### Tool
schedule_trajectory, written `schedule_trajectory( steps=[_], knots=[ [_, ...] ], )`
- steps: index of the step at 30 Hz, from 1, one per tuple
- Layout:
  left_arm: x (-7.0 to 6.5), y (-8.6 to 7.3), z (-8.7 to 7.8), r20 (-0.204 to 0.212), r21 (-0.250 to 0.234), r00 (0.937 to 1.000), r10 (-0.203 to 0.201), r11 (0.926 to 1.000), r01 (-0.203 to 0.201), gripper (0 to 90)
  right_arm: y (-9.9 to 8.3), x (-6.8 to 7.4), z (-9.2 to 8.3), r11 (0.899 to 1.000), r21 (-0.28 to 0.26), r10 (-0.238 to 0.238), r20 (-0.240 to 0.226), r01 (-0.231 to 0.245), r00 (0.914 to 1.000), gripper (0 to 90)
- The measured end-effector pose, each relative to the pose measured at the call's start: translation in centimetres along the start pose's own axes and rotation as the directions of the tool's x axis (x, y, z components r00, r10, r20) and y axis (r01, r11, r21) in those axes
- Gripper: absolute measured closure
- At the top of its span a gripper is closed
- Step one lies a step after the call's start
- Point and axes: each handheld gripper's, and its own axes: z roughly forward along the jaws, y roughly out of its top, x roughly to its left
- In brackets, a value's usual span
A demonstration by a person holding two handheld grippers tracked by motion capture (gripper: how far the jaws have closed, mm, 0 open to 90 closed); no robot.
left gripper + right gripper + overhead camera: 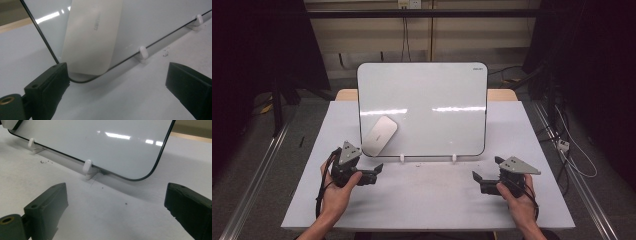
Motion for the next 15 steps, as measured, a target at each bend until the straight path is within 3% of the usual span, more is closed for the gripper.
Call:
schedule_trajectory(
  steps=[4, 8, 15],
  knots=[
    [0.0, -1.1, -0.2, 0.007, 0.025, 0.9999, -0.011, 0.9996, 0.011, 4.8, 0.0, 0.0, -0.1, 1.0, 0.0, 0.004, -0.001, -0.004, 1.0, 4.9],
    [-0.1, -2.0, 0.0, -0.016, 0.016, 0.9999, 0.001, 0.9999, 0.0, 4.3, 0.0, 0.0, 0.0, 1.0, 0.003, 0.002, 0.001, -0.002, 1.0, 4.9],
    [0.1, -2.8, -0.3, -0.022, -0.02, 0.9987, -0.045, 0.9988, 0.045, 4.4, -0.1, -0.1, -0.1, 1.0, 0.002, 0.001, 0.002, -0.001, 1.0, 4.9]
  ],
)
